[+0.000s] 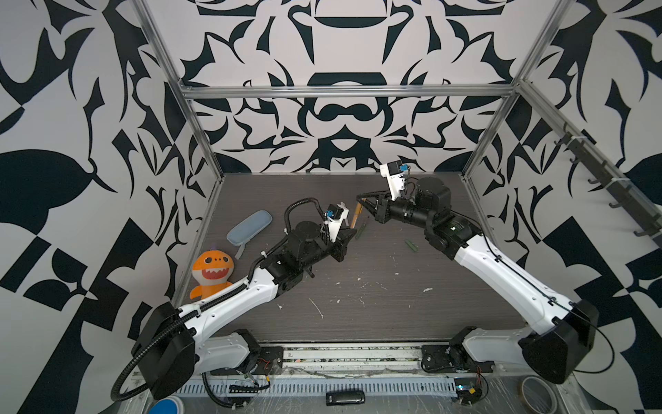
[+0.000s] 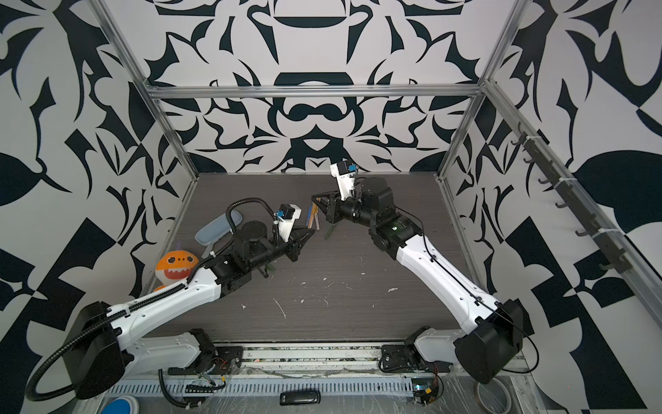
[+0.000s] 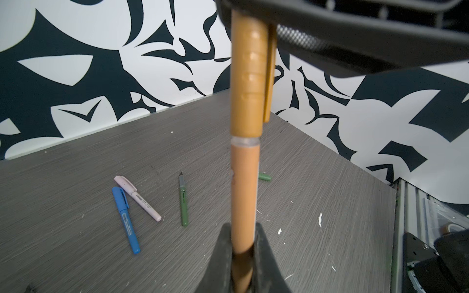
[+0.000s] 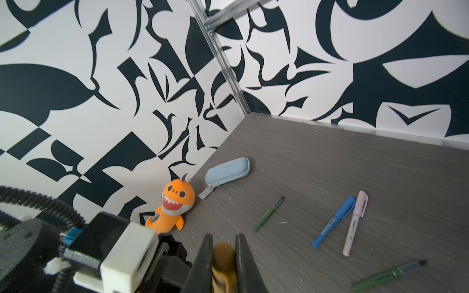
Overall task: Insert pens into pen caps
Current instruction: Put on the pen cap to the pen.
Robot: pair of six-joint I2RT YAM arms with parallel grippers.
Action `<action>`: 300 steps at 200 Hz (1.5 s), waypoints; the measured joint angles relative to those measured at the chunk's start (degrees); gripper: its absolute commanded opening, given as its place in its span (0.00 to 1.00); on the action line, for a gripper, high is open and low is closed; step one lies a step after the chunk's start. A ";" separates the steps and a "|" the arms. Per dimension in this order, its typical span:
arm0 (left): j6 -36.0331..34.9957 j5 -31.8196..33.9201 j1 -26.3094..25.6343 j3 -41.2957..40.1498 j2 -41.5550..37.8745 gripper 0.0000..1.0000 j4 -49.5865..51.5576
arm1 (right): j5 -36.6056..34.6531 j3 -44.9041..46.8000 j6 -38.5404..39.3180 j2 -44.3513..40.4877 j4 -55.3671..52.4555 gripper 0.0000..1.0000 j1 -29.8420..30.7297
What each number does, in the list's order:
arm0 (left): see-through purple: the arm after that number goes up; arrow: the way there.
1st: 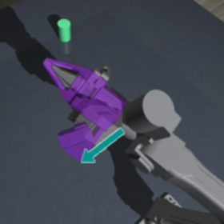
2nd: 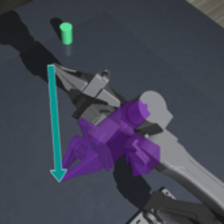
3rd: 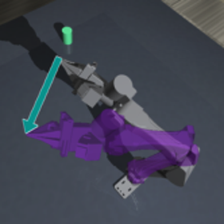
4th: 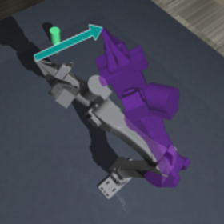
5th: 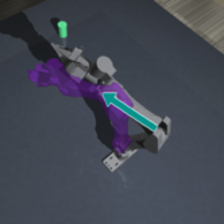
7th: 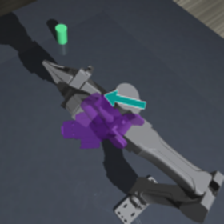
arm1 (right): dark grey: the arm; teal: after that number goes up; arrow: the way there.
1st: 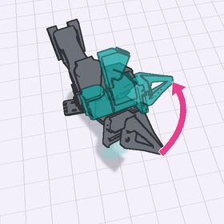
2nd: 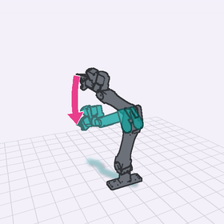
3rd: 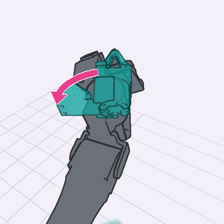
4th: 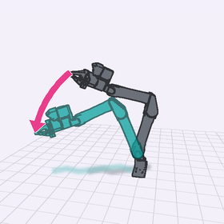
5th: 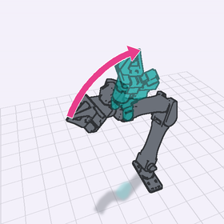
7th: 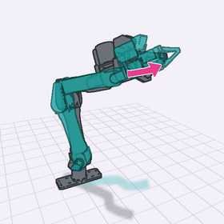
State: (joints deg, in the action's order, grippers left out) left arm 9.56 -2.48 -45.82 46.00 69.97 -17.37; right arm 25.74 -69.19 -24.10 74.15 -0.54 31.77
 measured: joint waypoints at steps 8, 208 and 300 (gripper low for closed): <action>-0.02 -0.46 0.26 0.02 0.37 0.00 -0.66 | -0.11 0.50 0.02 -0.22 0.81 0.00 -0.11; -0.24 -10.86 4.96 10.03 9.51 0.00 6.21 | -7.54 13.35 1.31 -1.68 19.47 0.00 -0.87; -0.39 -14.12 7.02 11.34 12.28 0.00 6.71 | -8.66 17.22 1.14 0.66 26.80 0.00 -0.79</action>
State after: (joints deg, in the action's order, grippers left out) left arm 9.17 -16.60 -38.81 57.34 82.26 -10.66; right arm 17.08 -51.96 -22.96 74.81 26.26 30.98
